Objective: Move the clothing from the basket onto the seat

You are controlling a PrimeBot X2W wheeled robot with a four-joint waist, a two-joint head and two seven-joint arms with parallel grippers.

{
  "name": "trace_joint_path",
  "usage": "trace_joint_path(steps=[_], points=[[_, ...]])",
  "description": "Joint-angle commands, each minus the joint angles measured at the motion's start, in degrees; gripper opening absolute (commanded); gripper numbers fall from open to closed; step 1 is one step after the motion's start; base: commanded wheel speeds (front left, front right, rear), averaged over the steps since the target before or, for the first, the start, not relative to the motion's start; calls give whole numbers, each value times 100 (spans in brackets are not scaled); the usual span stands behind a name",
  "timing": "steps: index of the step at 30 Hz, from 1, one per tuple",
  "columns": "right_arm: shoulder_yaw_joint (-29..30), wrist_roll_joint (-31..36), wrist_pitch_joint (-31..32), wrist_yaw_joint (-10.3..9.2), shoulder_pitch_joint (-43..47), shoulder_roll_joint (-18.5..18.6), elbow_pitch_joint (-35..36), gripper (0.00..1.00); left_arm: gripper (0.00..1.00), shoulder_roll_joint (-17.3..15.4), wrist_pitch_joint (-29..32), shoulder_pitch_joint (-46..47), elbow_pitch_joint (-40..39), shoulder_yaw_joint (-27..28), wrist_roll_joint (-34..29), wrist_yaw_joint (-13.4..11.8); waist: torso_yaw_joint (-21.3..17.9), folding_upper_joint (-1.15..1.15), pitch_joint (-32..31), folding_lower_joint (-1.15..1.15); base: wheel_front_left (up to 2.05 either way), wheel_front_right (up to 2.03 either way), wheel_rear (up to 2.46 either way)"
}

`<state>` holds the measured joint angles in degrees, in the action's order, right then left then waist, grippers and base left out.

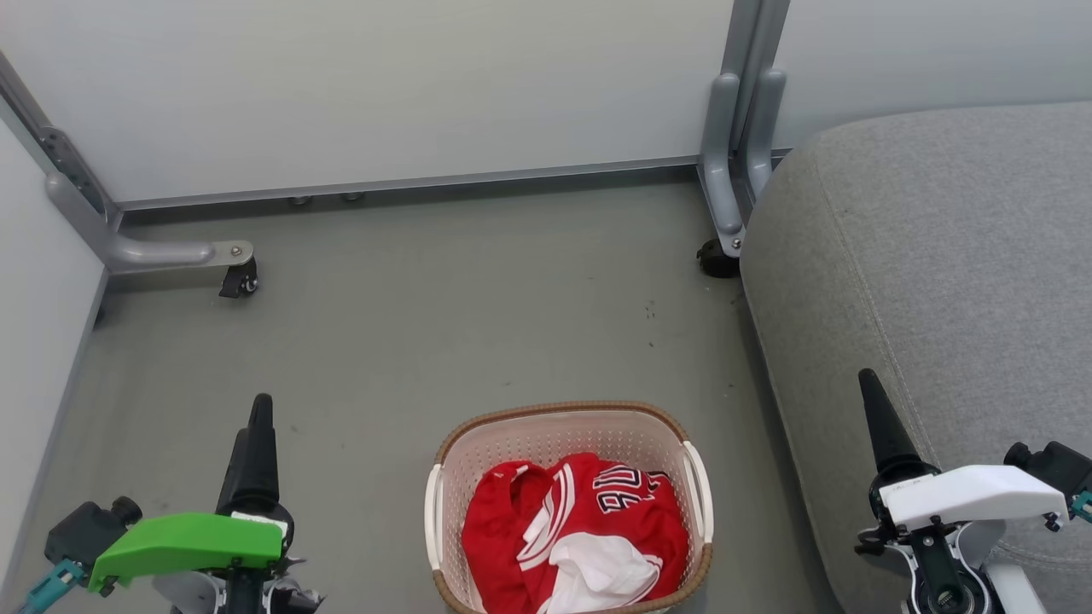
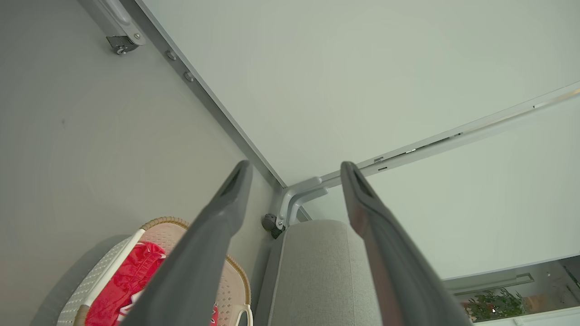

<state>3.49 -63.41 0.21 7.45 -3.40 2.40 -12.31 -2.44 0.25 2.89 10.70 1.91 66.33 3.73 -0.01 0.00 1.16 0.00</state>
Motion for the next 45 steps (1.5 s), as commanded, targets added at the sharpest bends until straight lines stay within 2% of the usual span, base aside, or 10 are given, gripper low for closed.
trace_joint_path(steps=[1,23,45], points=[[-36,300,-72,2,11,27,130,100,100,-28,-74,19,-149,-29,-290,-43,6,0,7,0,0,0,0],[-259,2323,-520,3,186,37,448,100,100,-38,-521,-133,-473,-338,-2162,-302,72,0,34,0,0,0,0],[-383,3893,-881,3,625,46,730,100,100,-46,-883,-473,-747,-626,-3650,-421,256,0,-74,0,0,0,0]])
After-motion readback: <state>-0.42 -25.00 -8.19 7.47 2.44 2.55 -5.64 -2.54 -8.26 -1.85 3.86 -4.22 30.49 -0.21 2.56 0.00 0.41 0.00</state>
